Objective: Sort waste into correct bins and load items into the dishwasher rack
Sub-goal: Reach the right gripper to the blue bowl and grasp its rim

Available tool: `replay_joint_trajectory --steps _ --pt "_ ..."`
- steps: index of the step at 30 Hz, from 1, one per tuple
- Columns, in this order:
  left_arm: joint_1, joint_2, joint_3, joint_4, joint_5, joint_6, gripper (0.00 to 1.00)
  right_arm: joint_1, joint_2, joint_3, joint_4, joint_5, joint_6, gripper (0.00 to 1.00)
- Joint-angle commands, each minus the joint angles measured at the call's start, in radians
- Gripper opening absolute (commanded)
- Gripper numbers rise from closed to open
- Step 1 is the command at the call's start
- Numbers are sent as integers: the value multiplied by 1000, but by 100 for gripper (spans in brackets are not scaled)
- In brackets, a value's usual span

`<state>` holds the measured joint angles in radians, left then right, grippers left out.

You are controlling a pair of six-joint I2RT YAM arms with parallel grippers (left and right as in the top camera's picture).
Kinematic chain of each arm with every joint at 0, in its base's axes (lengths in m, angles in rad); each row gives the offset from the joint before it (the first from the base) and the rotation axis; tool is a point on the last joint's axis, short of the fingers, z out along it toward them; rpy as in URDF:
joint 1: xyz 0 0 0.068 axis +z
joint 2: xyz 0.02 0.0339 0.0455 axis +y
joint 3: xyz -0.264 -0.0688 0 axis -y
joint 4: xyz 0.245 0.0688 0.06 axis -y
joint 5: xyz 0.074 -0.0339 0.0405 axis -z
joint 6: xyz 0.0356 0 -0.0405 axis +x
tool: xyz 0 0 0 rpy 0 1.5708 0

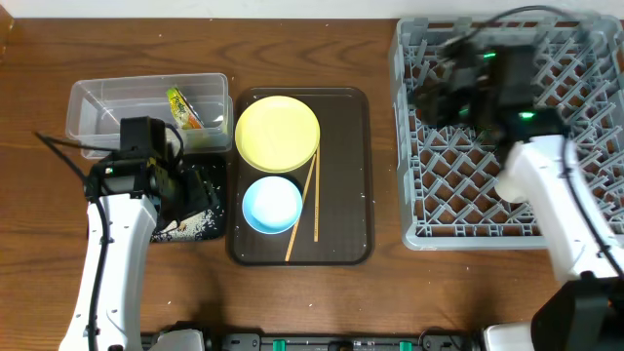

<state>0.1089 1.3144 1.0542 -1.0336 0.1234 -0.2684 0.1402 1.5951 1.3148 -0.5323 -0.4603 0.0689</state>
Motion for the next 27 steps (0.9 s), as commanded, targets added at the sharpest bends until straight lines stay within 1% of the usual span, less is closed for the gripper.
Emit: replay_joint_trajectory --steps 1,4,7,11,14,16,20,26,27 --pt "15 -7 -7 -21 -140 -143 77 127 10 1 -40 -16 -82 41" --pt "44 -7 -7 -25 -140 -160 78 238 30 0 -69 1 -85 41" --pt "88 -7 -7 -26 -140 -161 84 336 62 0 -84 28 -81 41" --pt "138 -7 -7 -37 -140 -160 85 440 124 0 -87 45 -48 41" --pt "157 -7 -7 -47 -140 -160 86 500 180 0 -79 46 -22 39" --pt "159 -7 -7 -51 -140 -160 86 534 218 0 -69 62 8 36" --pt "159 -7 -7 -51 -139 -160 86 584 287 0 -61 176 95 35" --pt "159 -7 -7 -51 -140 -160 86 613 357 0 -19 193 119 27" --pt "159 -7 -7 -51 -140 -160 86 613 365 0 -12 204 131 24"
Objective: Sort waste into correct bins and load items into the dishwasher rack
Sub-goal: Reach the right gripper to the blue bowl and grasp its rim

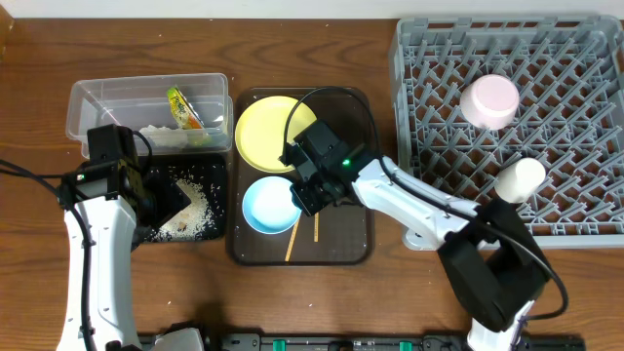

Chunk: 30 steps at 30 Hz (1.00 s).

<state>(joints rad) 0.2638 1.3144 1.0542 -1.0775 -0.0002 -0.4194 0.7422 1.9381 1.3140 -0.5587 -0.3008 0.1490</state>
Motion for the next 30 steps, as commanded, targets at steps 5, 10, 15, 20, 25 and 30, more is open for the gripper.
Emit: replay_joint_trajectory --steps 5,10,15,20,25,30 --pt "4 -7 -7 -7 -16 -9 86 11 48 1 24 84 109 14" --pt "4 -7 -7 -7 -16 -9 86 11 48 1 26 94 108 8" --pt "4 -7 -7 -7 -16 -9 86 18 48 1 25 56 108 8" --pt "4 -7 -7 -6 -16 -9 86 25 48 1 24 57 108 3" --pt "4 -7 -7 -6 -16 -9 87 25 48 1 24 56 108 1" --pt "4 -7 -7 -6 -16 -9 86 9 11 4 24 57 84 1"
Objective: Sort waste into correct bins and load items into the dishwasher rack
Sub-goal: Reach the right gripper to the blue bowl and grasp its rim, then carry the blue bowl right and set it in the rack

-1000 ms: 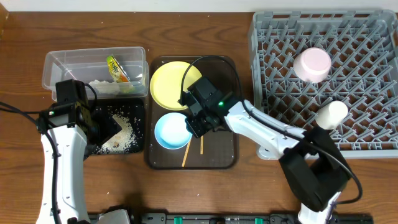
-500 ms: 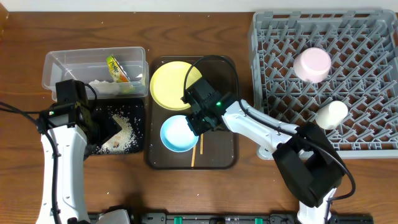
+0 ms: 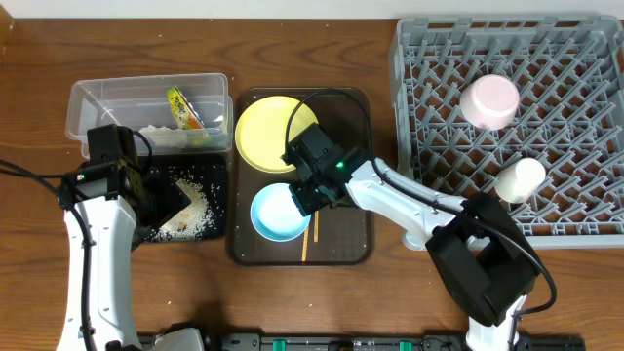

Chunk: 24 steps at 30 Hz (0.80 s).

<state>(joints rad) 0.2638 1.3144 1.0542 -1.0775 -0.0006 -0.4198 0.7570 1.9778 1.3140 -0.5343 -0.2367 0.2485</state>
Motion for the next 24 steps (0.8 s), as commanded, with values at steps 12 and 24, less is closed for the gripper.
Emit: replay_joint_trajectory --steps 12,24 --pt "4 -7 -7 -1 -15 -8 86 -156 -317 64 43 298 -237 1" --pt "4 -7 -7 10 -15 -9 86 -409 -328 64 513 773 -603 1"
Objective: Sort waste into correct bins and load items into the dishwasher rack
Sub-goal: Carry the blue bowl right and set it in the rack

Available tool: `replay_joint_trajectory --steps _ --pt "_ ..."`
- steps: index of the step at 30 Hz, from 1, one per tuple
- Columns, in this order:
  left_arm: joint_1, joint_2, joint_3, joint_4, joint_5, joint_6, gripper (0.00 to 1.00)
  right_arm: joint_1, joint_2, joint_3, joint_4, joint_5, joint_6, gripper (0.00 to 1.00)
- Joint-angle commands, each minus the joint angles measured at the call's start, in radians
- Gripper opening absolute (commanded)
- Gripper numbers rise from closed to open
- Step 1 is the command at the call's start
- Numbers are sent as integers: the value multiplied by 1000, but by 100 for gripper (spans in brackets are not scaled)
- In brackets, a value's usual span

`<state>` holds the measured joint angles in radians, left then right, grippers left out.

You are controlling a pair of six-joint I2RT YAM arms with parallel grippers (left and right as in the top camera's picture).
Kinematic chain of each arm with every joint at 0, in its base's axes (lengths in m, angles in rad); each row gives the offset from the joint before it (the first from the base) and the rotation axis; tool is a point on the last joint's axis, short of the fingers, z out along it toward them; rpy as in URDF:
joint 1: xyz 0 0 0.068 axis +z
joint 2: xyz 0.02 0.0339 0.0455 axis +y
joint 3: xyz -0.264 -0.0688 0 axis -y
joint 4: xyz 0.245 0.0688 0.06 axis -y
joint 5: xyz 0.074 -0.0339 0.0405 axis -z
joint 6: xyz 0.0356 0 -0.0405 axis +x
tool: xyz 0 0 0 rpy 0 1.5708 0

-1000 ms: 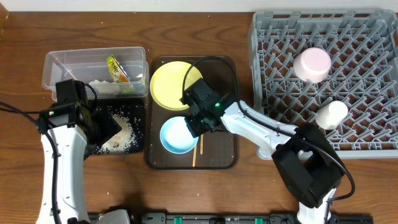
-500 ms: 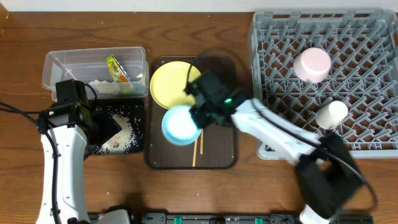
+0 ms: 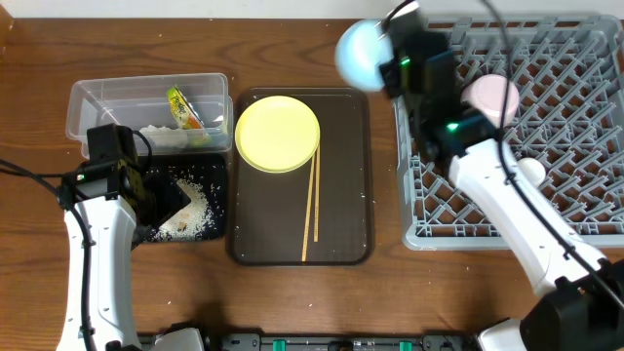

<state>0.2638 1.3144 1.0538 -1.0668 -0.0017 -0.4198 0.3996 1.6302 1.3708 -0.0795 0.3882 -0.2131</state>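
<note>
My right gripper (image 3: 390,57) is shut on the rim of a light blue bowl (image 3: 359,51). It holds the bowl high above the table, blurred, by the far left corner of the grey dishwasher rack (image 3: 429,210). A pink cup (image 3: 492,99) sits upside down in the rack. On the brown tray (image 3: 346,239) lie a yellow plate (image 3: 278,134) and a pair of chopsticks (image 3: 312,205). My left gripper (image 3: 164,198) hangs over the black bin (image 3: 210,226) with spilled rice (image 3: 192,210); its jaws are too dark to read.
A clear plastic bin (image 3: 97,107) behind the black bin holds a yellow-green wrapper (image 3: 183,107) and white scraps. The right arm's white links reach across the rack's near left part. Bare wooden table lies in front of the tray.
The blue bowl has left the tray and is now held high by the rack's far left corner. The right arm has swung from the tray to the rack. The left arm has not moved.
First my right gripper was over the rack and the left one over the black bin. Then the pink cup stood in the rack, rice showed in the bin, and the right gripper was at the blue bowl. Then it gripped the bowl's rim, now lifted rackward.
</note>
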Motion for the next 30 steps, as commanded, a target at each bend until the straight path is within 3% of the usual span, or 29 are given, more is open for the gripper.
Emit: replay_joint_trajectory --steps 1,10,20,30 --pt "4 -7 -6 -1 -14 -9 87 -71 28 8 101 163 -169 1" --pt "4 -7 -6 7 -14 -8 86 -199 187 8 399 341 -494 1" --pt "4 -7 -6 9 -14 -8 87 -264 366 8 565 410 -508 1" --pt "4 -7 -6 10 -14 -9 87 -258 431 8 554 417 -498 1"
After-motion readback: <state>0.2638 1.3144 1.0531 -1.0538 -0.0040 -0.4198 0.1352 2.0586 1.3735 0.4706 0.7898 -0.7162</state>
